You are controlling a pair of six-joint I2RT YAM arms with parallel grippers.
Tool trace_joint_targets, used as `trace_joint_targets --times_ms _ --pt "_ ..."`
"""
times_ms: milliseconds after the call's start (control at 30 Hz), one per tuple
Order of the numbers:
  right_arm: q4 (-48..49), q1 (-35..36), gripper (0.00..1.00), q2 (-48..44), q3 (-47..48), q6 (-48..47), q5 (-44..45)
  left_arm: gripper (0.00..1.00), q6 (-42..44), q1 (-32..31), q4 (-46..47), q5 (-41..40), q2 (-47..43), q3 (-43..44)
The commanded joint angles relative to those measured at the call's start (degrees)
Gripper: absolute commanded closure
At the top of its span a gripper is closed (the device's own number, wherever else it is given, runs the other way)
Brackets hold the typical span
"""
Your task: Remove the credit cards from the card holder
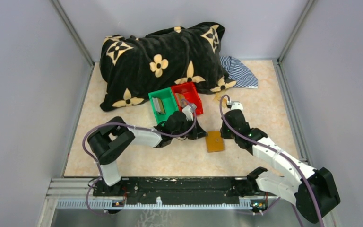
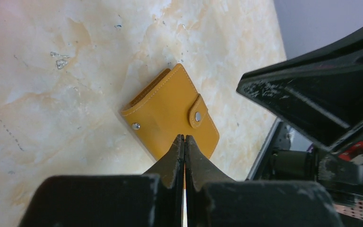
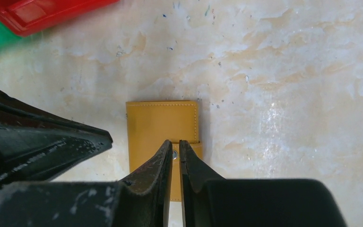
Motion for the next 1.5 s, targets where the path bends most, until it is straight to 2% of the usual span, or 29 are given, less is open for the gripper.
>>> trace_joint_targets --times_ms 0,300,467,633,733,800,867,1467 --pt "1.7 0.3 0.89 -1.5 -1.2 0.9 -0.9 1.0 -3.2 0.7 6.2 6.1 1.7 0.1" --pt "1.8 0.4 0.88 -2.1 -1.5 1.3 -2.4 1.0 -6.8 0.6 11.4 10.3 9.7 2.7" --pt "1.7 0.7 0.87 -2.3 -1.7 1.6 -3.1 1.0 -4.9 0.6 5.5 8.1 10.2 4.0" --pt "1.8 1.6 0.84 -1.3 -1.9 1.3 -3.0 1.0 -4.9 0.7 4.3 7.4 10.6 3.8" --pt "1.1 3.0 0.77 0.4 -1.7 1.2 -1.9 1.0 -4.9 0.7 3.5 7.2 11.0 4.0" --pt "0.4 4.0 0.61 1.3 -1.6 1.6 -0.7 1.0 -4.7 0.7 3.0 6.9 11.2 4.0" --pt "0.4 4.7 0.55 1.8 -1.8 1.9 -0.3 1.0 -4.7 0.7 2.5 6.9 11.4 4.0" --pt "2.2 8.7 0.55 10.0 -2.5 3.3 4.5 1.0 -4.6 0.7 -0.4 6.1 11.6 3.8"
